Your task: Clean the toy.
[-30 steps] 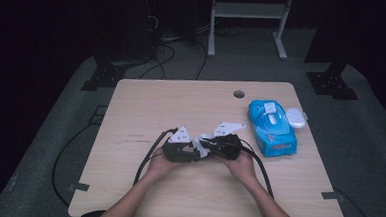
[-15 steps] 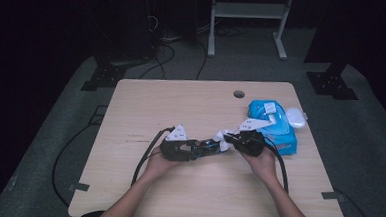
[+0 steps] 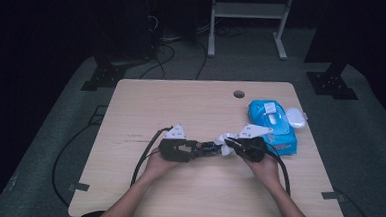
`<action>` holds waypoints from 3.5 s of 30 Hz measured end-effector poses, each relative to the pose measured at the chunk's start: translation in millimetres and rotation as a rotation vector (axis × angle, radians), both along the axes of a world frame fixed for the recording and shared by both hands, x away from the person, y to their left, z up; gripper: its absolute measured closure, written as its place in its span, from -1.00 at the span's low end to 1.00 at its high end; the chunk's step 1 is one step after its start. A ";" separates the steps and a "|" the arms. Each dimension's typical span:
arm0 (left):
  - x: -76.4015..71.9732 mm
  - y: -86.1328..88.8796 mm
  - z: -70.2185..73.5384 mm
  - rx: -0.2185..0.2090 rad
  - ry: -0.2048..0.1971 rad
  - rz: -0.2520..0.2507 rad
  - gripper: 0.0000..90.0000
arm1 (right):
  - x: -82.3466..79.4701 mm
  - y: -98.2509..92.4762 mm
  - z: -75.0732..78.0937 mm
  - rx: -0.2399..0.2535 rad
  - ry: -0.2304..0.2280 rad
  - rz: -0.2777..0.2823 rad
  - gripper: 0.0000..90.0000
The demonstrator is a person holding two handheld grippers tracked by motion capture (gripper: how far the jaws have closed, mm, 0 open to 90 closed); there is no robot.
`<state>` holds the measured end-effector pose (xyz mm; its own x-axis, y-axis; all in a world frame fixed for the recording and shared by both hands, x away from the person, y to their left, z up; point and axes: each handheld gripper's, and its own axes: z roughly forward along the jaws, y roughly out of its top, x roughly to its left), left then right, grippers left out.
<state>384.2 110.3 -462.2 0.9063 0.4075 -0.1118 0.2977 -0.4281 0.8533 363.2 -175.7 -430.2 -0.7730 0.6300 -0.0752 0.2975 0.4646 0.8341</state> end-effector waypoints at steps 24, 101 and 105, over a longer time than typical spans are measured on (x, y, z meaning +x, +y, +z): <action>-19.6 -7.2 1.7 0.085 -0.136 -0.031 -0.01 | -7.5 0.6 0.3 0.061 0.094 0.048 0.89; -13.2 -20.4 -11.6 0.172 -0.098 -0.034 -0.46 | 4.5 68.6 -14.5 0.059 0.148 0.196 0.89; -12.9 -19.7 -11.6 0.168 -0.097 -0.036 -0.46 | 18.9 67.3 -11.7 0.008 0.122 0.113 0.89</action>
